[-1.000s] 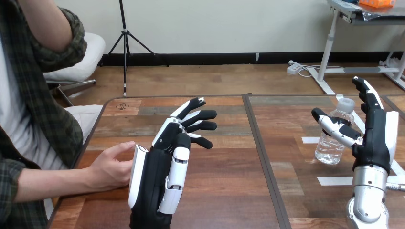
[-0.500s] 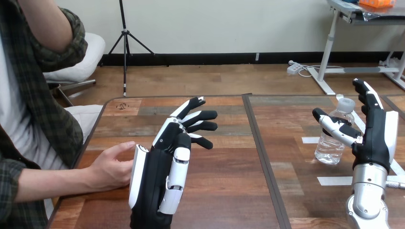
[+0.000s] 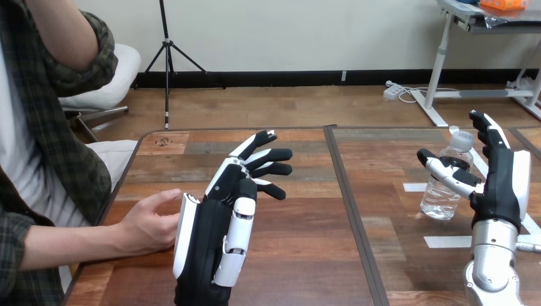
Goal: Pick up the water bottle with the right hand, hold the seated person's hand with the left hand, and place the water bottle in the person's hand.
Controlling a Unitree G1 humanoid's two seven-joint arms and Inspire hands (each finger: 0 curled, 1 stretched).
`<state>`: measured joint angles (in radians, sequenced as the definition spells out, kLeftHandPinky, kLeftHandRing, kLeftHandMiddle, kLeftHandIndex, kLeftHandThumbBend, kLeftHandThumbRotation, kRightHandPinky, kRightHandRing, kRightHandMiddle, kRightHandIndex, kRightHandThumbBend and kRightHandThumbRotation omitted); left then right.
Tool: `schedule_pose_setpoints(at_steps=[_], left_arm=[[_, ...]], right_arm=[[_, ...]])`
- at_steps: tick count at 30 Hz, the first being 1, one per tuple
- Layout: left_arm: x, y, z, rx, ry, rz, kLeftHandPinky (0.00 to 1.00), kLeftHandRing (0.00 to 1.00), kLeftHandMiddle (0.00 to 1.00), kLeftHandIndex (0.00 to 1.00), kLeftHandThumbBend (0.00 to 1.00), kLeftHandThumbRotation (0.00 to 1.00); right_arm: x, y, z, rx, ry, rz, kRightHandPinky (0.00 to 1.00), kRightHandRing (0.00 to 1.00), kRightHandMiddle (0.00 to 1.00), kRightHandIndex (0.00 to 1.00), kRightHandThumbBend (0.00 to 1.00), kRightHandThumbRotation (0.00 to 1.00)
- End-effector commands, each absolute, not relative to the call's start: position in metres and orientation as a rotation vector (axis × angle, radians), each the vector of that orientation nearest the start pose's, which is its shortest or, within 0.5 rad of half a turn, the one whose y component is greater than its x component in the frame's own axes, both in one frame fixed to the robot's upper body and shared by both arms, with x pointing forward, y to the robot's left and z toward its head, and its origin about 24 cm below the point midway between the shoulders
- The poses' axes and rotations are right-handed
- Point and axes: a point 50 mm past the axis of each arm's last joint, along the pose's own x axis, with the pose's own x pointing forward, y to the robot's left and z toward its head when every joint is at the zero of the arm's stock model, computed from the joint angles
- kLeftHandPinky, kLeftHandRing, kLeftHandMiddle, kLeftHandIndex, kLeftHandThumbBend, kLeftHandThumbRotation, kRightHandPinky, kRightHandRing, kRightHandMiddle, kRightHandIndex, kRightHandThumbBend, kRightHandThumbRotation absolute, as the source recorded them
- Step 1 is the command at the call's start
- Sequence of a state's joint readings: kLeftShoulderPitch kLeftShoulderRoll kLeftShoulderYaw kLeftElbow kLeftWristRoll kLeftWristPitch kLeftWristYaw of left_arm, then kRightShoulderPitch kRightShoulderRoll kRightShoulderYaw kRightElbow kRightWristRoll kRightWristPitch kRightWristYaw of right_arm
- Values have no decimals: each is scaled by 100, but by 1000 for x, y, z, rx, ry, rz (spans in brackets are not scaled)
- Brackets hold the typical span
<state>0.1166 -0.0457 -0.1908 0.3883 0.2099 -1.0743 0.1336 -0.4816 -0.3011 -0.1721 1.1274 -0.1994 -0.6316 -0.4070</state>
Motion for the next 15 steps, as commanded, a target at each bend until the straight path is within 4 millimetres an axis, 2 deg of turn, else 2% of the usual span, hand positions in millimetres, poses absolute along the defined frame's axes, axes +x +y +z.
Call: schedule_pose_setpoints(at_steps=[1, 15], left_arm=[[196, 89, 40, -21, -643, -153, 51, 67, 72, 81, 16, 100], [194, 89, 40, -14, -649, -157, 51, 67, 73, 81, 16, 100]], right_arm=[[327, -258, 45, -367, -146, -458, 92, 91, 89, 85, 73, 0], [328, -260, 43, -373, -105, -454, 94, 91, 89, 86, 73, 0]])
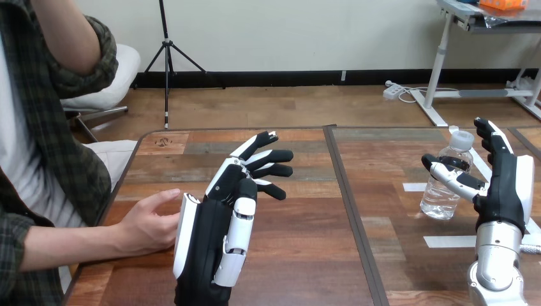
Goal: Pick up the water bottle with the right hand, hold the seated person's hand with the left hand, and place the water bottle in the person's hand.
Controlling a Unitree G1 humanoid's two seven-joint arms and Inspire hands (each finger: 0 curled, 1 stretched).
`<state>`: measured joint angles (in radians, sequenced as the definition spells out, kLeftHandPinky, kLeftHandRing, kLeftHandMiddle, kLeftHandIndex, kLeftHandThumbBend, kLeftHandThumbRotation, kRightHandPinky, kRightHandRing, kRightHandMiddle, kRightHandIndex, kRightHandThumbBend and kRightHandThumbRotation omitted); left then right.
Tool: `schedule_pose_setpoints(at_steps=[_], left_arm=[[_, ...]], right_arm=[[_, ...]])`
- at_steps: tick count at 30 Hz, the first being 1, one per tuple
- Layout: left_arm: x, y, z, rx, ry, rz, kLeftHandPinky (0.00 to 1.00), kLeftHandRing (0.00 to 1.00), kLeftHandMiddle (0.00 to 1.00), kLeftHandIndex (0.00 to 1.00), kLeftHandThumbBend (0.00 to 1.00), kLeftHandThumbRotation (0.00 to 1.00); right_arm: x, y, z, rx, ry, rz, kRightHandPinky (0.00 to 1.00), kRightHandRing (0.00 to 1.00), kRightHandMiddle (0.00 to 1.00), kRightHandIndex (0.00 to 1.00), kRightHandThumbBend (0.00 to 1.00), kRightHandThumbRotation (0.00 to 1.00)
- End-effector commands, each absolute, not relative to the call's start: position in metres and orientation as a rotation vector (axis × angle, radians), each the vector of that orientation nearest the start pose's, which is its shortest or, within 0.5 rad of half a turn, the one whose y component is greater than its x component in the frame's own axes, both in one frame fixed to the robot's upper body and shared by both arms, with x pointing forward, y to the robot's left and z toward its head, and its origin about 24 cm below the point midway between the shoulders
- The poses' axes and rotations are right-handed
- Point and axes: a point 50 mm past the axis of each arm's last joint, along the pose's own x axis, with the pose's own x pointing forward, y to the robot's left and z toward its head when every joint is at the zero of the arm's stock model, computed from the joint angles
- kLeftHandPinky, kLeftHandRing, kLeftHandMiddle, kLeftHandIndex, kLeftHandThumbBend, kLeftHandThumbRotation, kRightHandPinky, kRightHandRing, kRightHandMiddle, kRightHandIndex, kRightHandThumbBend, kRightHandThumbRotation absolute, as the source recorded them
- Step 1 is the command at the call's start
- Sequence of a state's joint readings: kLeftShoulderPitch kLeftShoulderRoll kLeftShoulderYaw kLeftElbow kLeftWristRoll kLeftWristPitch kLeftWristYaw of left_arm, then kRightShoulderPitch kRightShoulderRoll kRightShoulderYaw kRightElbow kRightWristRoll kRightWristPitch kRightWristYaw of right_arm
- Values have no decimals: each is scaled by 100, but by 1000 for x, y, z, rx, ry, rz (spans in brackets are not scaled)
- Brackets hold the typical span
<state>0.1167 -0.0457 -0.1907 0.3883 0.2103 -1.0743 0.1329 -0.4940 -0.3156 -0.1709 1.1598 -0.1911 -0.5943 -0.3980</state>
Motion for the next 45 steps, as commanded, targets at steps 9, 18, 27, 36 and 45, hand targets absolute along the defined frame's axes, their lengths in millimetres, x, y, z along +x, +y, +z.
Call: schedule_pose_setpoints(at_steps=[9, 18, 27, 36, 45], left_arm=[[194, 90, 40, -14, -650, -161, 51, 68, 74, 81, 15, 100], [193, 90, 39, -17, -643, -159, 51, 68, 74, 81, 15, 100], [193, 90, 40, -18, -639, -152, 51, 67, 73, 81, 18, 100], [193, 90, 40, -15, -647, -157, 51, 67, 72, 80, 16, 100], [191, 90, 38, -15, -635, -155, 53, 68, 73, 82, 16, 100]], right_arm=[[330, -260, 41, -373, -77, -446, 93, 92, 90, 86, 72, 0], [331, -260, 39, -362, -51, -448, 93, 92, 90, 86, 71, 0], [333, -261, 38, -355, -24, -448, 93, 92, 90, 87, 71, 0], [334, -261, 37, -329, -2, -452, 93, 93, 90, 87, 70, 0], [337, -259, 37, -327, 24, -455, 90, 91, 89, 85, 71, 0]])
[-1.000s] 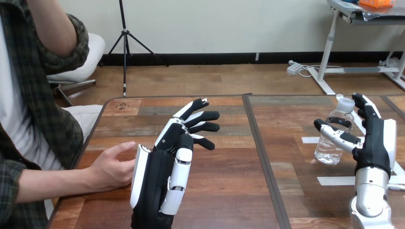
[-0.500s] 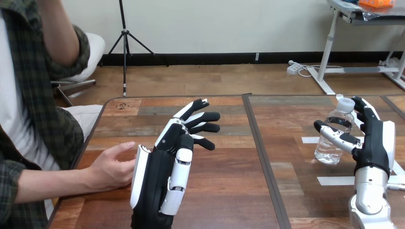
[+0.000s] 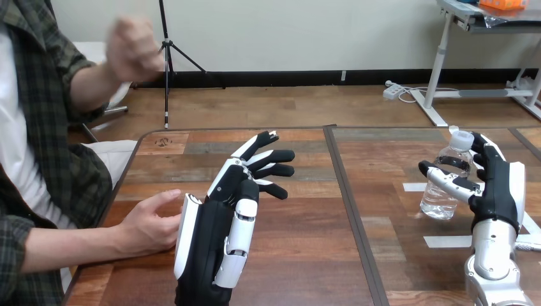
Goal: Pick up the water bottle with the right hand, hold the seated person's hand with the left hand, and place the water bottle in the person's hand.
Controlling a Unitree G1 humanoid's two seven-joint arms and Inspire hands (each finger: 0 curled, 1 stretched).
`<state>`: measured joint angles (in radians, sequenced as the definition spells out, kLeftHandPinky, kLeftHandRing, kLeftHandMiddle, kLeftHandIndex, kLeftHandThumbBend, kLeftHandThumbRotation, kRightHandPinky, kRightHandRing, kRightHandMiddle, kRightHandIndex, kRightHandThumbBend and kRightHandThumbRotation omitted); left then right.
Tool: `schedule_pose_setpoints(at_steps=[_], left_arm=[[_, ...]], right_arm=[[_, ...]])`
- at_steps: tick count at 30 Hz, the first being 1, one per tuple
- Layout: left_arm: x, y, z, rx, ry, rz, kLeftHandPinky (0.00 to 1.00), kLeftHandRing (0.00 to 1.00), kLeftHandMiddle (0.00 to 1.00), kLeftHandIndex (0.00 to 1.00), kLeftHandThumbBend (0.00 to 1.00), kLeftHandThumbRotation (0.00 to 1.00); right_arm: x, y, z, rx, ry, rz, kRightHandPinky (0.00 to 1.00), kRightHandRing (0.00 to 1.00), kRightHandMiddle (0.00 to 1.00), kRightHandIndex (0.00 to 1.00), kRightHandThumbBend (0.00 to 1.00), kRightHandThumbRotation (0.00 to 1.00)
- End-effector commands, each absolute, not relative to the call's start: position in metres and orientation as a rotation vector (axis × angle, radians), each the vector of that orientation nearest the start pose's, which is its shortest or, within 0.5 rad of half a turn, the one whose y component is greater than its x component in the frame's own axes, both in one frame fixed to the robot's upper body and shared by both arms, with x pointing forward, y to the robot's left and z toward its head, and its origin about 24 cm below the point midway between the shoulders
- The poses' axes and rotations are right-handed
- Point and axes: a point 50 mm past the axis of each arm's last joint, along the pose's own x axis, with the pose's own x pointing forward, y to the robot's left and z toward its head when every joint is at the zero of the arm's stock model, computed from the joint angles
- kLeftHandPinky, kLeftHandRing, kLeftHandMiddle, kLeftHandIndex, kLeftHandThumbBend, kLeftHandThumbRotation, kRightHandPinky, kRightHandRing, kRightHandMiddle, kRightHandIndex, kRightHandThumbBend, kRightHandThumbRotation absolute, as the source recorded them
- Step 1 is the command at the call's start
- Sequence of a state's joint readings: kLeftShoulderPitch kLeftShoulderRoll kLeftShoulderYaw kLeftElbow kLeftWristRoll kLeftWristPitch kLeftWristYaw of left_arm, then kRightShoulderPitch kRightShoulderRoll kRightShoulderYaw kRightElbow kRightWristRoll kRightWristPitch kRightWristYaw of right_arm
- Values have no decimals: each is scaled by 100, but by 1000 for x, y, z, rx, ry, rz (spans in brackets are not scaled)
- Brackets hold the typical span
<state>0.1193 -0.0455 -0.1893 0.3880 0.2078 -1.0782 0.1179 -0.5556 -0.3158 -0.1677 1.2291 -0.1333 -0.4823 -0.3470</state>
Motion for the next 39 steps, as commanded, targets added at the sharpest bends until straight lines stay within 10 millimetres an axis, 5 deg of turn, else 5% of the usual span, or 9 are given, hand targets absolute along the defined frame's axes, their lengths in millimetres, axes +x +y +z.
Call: schedule_pose_setpoints(at_steps=[1, 39], left_arm=[[191, 90, 38, -17, -631, -154, 53, 68, 73, 82, 17, 100], [188, 90, 38, -6, -636, -141, 51, 66, 71, 80, 16, 100]], right_arm=[[337, -259, 37, -323, 27, -454, 90, 91, 89, 85, 71, 0], [345, -255, 42, -353, 45, -426, 85, 88, 88, 84, 72, 0]])
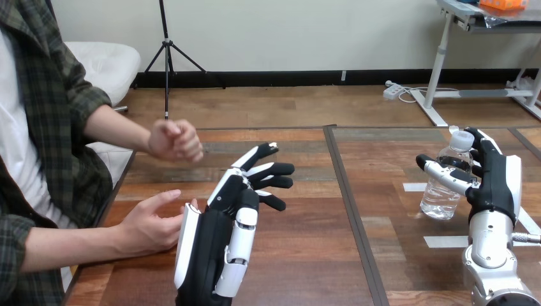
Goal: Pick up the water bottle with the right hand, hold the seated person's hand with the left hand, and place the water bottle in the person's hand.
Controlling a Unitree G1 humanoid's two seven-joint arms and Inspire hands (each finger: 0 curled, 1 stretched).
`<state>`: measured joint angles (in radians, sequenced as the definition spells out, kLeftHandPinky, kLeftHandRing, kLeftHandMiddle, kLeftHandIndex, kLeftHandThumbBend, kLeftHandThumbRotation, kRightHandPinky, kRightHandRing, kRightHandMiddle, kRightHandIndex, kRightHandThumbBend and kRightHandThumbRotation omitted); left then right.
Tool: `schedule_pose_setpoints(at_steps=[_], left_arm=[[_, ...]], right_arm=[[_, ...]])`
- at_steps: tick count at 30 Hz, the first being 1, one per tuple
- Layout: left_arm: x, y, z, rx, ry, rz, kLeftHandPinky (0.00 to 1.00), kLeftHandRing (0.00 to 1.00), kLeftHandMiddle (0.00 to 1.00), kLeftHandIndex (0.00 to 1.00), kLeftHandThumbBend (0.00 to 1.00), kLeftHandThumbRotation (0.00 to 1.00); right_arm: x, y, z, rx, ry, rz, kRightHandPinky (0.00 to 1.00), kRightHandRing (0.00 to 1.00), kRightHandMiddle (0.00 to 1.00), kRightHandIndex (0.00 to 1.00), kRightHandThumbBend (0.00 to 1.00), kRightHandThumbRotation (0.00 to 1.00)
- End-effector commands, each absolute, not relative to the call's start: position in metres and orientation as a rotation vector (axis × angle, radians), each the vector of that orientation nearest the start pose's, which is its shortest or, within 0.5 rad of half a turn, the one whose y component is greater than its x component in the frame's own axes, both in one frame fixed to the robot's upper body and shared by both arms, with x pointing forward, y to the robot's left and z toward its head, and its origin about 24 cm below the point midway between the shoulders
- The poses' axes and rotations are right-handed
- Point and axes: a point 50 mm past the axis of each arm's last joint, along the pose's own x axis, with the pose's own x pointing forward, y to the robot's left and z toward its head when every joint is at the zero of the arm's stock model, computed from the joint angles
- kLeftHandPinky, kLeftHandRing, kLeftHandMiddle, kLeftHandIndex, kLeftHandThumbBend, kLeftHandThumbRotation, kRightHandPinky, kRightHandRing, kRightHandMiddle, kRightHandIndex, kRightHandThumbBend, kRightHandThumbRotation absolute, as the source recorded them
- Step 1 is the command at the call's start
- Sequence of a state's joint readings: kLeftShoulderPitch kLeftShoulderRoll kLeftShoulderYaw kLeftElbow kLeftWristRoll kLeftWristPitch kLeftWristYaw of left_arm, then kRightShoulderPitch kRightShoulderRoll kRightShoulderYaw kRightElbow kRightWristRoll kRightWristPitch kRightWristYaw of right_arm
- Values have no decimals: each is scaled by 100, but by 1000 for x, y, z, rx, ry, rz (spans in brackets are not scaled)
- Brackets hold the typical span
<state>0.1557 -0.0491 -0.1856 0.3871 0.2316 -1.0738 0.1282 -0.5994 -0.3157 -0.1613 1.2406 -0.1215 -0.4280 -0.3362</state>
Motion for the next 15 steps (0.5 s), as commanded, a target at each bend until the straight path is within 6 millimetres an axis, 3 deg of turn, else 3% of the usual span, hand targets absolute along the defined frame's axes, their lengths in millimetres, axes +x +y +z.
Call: schedule_pose_setpoints(at_steps=[1, 15], left_arm=[[188, 89, 38, -5, -636, -141, 51, 66, 71, 80, 17, 100], [187, 89, 37, -6, -636, -141, 51, 67, 72, 81, 17, 100]], right_arm=[[345, -255, 42, -357, 45, -424, 85, 88, 87, 84, 72, 0], [348, -251, 44, -354, 43, -403, 79, 85, 86, 84, 72, 0]])
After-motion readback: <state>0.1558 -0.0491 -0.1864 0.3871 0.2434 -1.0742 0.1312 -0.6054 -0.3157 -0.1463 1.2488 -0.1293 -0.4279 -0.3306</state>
